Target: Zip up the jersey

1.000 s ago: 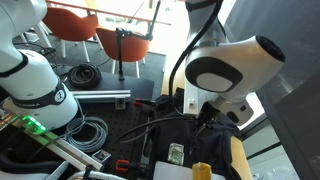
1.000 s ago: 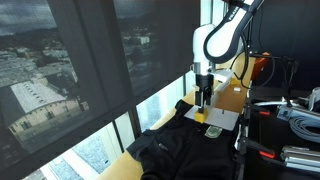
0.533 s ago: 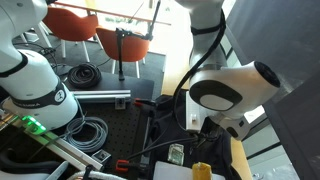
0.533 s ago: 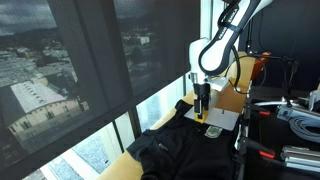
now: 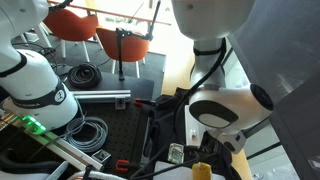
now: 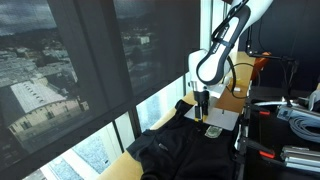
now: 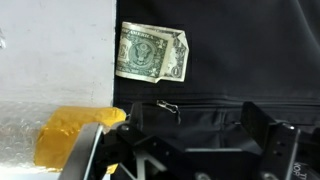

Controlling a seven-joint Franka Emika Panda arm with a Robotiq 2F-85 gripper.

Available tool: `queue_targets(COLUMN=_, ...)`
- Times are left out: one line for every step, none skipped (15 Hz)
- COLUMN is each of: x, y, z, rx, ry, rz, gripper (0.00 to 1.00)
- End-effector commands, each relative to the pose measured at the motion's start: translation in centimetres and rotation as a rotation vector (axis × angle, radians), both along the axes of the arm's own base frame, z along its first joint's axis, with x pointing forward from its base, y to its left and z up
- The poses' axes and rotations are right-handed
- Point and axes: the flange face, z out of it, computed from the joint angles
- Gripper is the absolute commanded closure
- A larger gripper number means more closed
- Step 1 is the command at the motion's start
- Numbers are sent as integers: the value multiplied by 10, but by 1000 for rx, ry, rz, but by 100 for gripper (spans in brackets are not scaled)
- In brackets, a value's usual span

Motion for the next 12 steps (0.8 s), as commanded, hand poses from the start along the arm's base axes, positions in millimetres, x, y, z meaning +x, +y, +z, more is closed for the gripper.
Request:
queue_targets(x=12, y=-9, z=-27, rx=-11, ry=-27, rz=32, gripper=0)
queue_targets(x=13, y=-9, z=-34, rx=-11, ry=-30, rz=34, gripper=0)
queue_targets(x=16, y=-10, z=-42, rx=-13, ry=-39, rz=37, gripper=0)
queue_targets(x=19, y=-10, z=-48, rx=-14, ry=-43, rz=38, gripper=0)
queue_targets(x=21, y=-10, z=-52, rx=-15, ry=-48, rz=40, gripper=0)
queue_targets(x=25, y=-8, z=-56, rx=-17, ry=-56, rz=44, gripper=0)
queue_targets(x=28, y=-6, z=-58, rx=-19, ry=-63, rz=49, gripper=0)
queue_targets(x=31, y=-4, z=-60, rx=-20, ry=-68, rz=52, gripper=0)
queue_targets(x=33, y=-1, z=-61, rx=-23, ry=-74, rz=57, gripper=0)
queue_targets(x=35, y=3, z=-60, rx=-24, ry=-77, rz=65, gripper=0)
queue_targets(x=36, y=6, z=-59, rx=-24, ry=-79, rz=68, gripper=0)
queue_targets(x=37, y=10, z=-58, rx=-24, ry=-82, rz=70, gripper=0)
